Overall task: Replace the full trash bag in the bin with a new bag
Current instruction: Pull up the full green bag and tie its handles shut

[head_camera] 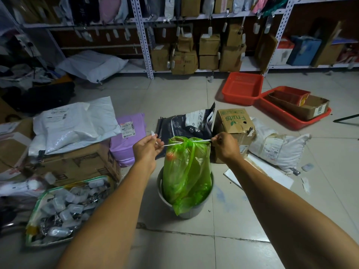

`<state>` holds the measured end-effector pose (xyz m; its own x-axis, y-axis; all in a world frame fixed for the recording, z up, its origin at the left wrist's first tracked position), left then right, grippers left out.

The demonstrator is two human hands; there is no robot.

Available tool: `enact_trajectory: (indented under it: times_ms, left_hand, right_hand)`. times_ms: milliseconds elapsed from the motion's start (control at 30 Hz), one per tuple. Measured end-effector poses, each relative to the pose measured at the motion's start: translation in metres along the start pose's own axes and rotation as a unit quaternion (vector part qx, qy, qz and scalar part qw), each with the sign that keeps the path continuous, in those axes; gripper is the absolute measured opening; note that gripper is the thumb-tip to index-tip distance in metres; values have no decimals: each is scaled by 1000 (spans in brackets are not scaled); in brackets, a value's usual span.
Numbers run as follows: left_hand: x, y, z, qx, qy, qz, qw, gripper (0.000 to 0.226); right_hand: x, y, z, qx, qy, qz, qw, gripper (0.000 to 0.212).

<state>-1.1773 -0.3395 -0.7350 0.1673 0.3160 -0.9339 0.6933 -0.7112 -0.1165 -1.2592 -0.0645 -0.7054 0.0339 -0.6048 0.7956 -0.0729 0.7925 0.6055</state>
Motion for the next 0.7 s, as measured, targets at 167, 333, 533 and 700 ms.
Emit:
enact_trajectory:
  times_ms: [167,333,533,700]
  left_hand:
    - [-1,13,4,-27,-9,5,1000,21]
    - [1,18,5,-39,-12,19,999,23]
    - [-9,17,5,-37,-28,25,999,21]
    - [-6,10,-1,-20,-30,67,997,21]
  right_hand:
    - [-12,7,0,-10,-23,-7,1000,26]
    - [-17,11,0,-18,-32,-10,999,27]
    - [-23,13,-1,-20,-48,-4,999,30]
    - [-14,18,-5,-76,-55,11,996,14]
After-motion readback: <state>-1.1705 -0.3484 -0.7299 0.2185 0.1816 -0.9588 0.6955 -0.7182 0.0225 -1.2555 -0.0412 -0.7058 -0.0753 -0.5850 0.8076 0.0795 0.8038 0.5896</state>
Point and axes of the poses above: each hand's wrist, its own z-axis towards the middle knuckle, its own y-axis out of the back of the hand, x = y × z, the point moved 8 cm from there along z, towards the middle knuckle, and after that the axes turned 5 degrees about z, right-handed, at the moved point
